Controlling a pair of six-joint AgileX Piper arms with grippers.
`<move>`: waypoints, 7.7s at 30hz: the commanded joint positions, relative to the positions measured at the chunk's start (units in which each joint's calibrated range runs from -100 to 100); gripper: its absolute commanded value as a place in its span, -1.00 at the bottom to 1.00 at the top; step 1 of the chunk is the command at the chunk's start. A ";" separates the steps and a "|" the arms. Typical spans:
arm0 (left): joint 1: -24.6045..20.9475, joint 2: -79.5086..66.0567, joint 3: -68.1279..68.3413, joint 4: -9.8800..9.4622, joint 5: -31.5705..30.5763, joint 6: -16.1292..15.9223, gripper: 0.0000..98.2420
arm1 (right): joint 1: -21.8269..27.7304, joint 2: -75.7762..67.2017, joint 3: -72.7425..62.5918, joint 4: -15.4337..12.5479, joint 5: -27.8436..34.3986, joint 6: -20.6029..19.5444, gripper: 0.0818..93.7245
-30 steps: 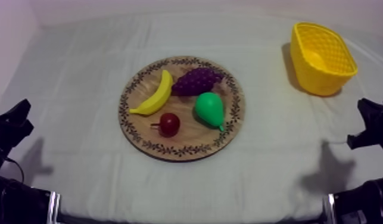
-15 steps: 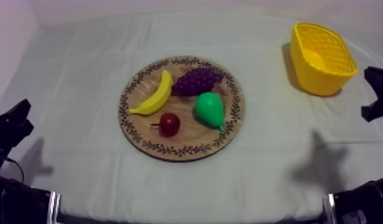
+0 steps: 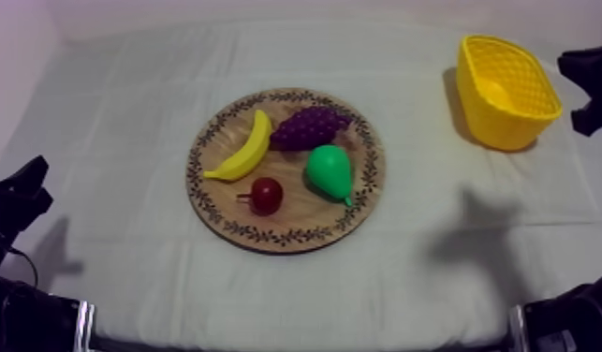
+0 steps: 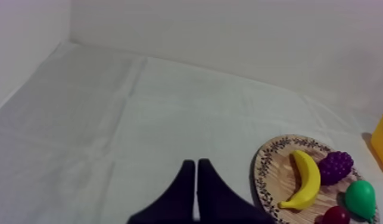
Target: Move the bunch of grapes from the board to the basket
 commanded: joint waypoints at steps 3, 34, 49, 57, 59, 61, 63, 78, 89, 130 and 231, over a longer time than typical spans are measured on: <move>0.00 0.00 -0.02 -0.02 -0.01 0.01 -1.00 | -1.66 4.59 -6.54 -0.26 3.64 0.16 -0.99; 0.00 0.00 -0.02 -0.02 -0.01 0.01 -1.00 | -14.05 30.07 -29.82 1.88 17.04 -1.05 -0.98; 0.00 0.00 -0.02 -0.02 -0.01 0.01 -1.00 | -15.02 49.25 -47.10 2.00 23.97 1.41 -0.91; 0.00 0.00 -0.02 -0.02 -0.01 0.01 -1.00 | -14.98 58.53 -55.48 1.96 25.63 3.10 -0.86; 0.00 0.00 -0.02 -0.02 -0.01 0.01 -1.00 | -14.97 60.69 -57.61 1.88 26.38 3.73 -0.85; 0.00 0.00 -0.02 -0.02 -0.01 0.01 -1.00 | -14.97 62.79 -59.71 1.84 27.22 4.39 -0.84; 0.00 0.00 -0.02 -0.02 -0.01 0.01 -1.00 | -14.97 64.90 -61.75 1.82 28.08 5.04 -0.83; 0.00 0.00 -0.02 -0.02 -0.01 0.01 -1.00 | -15.81 77.07 -72.04 1.20 35.59 10.19 -0.77; 0.00 0.00 -0.02 -0.02 -0.01 0.01 -1.00 | -16.05 81.72 -79.22 0.14 40.22 11.24 -0.29; 0.00 0.00 -0.02 -0.02 -0.01 0.01 -1.00 | -15.88 100.40 -83.70 -3.54 40.70 17.30 0.33; 0.00 0.00 -0.02 -0.02 -0.01 0.01 -1.00 | 10.52 67.68 -65.99 -2.78 33.14 3.37 -0.62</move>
